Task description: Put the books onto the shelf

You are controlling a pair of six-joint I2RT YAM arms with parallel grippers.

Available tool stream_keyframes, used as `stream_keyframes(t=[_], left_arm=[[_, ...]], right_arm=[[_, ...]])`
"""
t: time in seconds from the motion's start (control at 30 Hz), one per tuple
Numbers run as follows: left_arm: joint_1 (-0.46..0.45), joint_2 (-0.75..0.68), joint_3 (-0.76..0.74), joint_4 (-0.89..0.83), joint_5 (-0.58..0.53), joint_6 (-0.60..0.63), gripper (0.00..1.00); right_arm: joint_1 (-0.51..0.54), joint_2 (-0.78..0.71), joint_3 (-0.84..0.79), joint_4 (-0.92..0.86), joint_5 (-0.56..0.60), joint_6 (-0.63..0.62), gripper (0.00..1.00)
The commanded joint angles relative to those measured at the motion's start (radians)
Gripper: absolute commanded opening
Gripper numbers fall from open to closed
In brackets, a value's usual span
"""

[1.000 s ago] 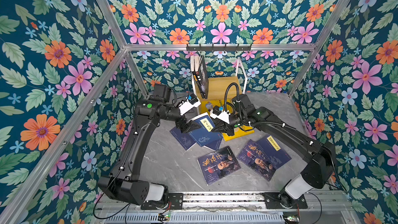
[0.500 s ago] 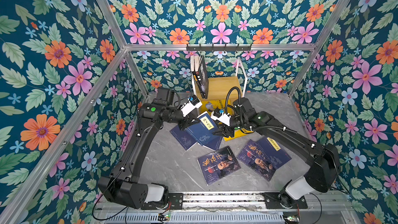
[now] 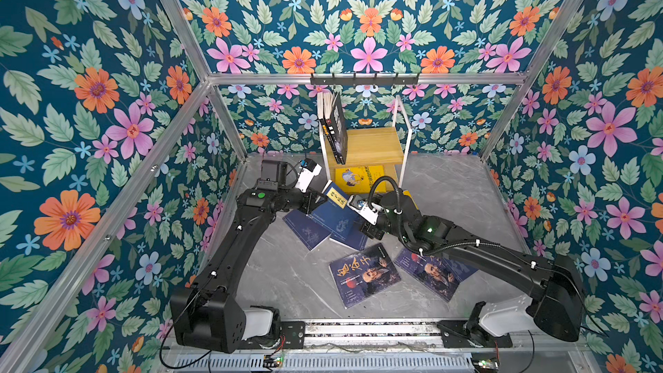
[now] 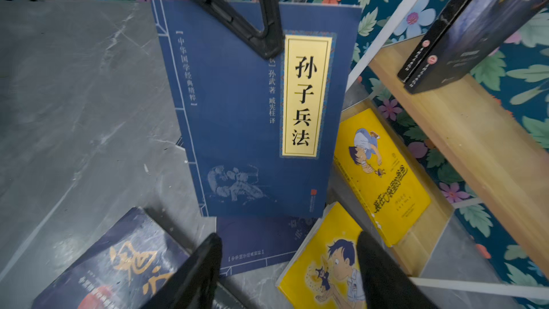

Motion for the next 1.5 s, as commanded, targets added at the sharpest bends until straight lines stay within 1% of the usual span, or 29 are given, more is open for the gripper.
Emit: stream_keyframes(t=[0.0, 0.1, 0.17, 0.27, 0.37, 0.47, 0.5, 0.57, 0.63, 0.73, 0.8, 0.9, 1.0, 1.07, 1.1, 1.2, 1.23, 1.27, 1.3, 1.33, 1.37, 1.4, 1.43, 1.47], left_arm=[[0.015, -0.014, -0.052, 0.244, 0.082, -0.264, 0.0], [0.033, -0.009, -0.081, 0.303, 0.094, -0.342, 0.0], [0.041, -0.005, -0.082, 0.314, 0.079, -0.36, 0.0], [0.053, 0.002, -0.091, 0.338, 0.086, -0.387, 0.0], [0.068, 0.022, -0.088, 0.342, 0.083, -0.402, 0.0], [0.078, 0.034, -0.079, 0.338, 0.074, -0.421, 0.0], [0.079, 0.036, -0.078, 0.347, 0.084, -0.433, 0.0], [0.083, 0.038, -0.072, 0.355, 0.099, -0.462, 0.0], [0.084, 0.033, -0.072, 0.358, 0.101, -0.471, 0.0], [0.085, 0.022, -0.082, 0.379, 0.114, -0.49, 0.0], [0.086, 0.016, -0.082, 0.378, 0.117, -0.503, 0.0], [0.086, 0.006, -0.093, 0.397, 0.123, -0.529, 0.0], [0.089, -0.002, -0.109, 0.416, 0.13, -0.542, 0.0], [0.093, -0.004, -0.111, 0.416, 0.128, -0.547, 0.0], [0.095, -0.005, -0.111, 0.416, 0.128, -0.549, 0.0], [0.095, -0.006, -0.114, 0.419, 0.13, -0.555, 0.0], [0.097, -0.005, -0.114, 0.419, 0.131, -0.556, 0.0], [0.098, -0.003, -0.114, 0.419, 0.132, -0.56, 0.0], [0.098, -0.003, -0.113, 0.419, 0.132, -0.563, 0.0], [0.098, -0.005, -0.116, 0.421, 0.13, -0.564, 0.0], [0.1, -0.009, -0.121, 0.424, 0.128, -0.562, 0.0], [0.103, -0.012, -0.126, 0.428, 0.128, -0.561, 0.0], [0.109, -0.014, -0.128, 0.431, 0.128, -0.561, 0.0], [0.117, -0.014, -0.13, 0.43, 0.127, -0.559, 0.11]], right_arm=[[0.055, 0.039, 0.008, 0.125, 0.173, -0.003, 0.72], [0.078, 0.106, 0.069, 0.073, 0.198, 0.023, 0.73], [0.098, 0.136, 0.086, 0.072, 0.222, 0.017, 0.73], [0.114, 0.168, 0.083, 0.118, 0.214, 0.005, 0.75], [0.116, 0.214, 0.115, 0.105, 0.222, 0.014, 0.75], [0.116, 0.227, 0.128, 0.125, 0.218, -0.014, 0.76], [0.116, 0.269, 0.13, 0.148, 0.224, -0.029, 0.78], [0.117, 0.301, 0.158, 0.151, 0.252, -0.048, 0.81], [0.117, 0.323, 0.179, 0.141, 0.27, -0.045, 0.81], [0.118, 0.347, 0.183, 0.177, 0.261, -0.008, 0.81], [0.118, 0.375, 0.204, 0.182, 0.275, 0.001, 0.8], [0.117, 0.403, 0.234, 0.177, 0.272, 0.002, 0.75], [0.113, 0.424, 0.245, 0.209, 0.276, -0.017, 0.68], [0.107, 0.445, 0.265, 0.208, 0.289, -0.019, 0.59], [0.106, 0.453, 0.27, 0.216, 0.295, -0.027, 0.56], [0.105, 0.483, 0.279, 0.278, 0.334, -0.069, 0.54], [0.106, 0.492, 0.287, 0.291, 0.35, -0.088, 0.51], [0.105, 0.498, 0.293, 0.299, 0.365, -0.106, 0.45], [0.106, 0.503, 0.296, 0.31, 0.383, -0.125, 0.34], [0.106, 0.5, 0.292, 0.325, 0.395, -0.137, 0.19], [0.104, 0.494, 0.281, 0.344, 0.398, -0.144, 0.07], [0.105, 0.483, 0.264, 0.36, 0.396, -0.148, 0.0], [0.106, 0.473, 0.251, 0.367, 0.393, -0.147, 0.0], [0.106, 0.464, 0.24, 0.359, 0.391, -0.145, 0.0]])
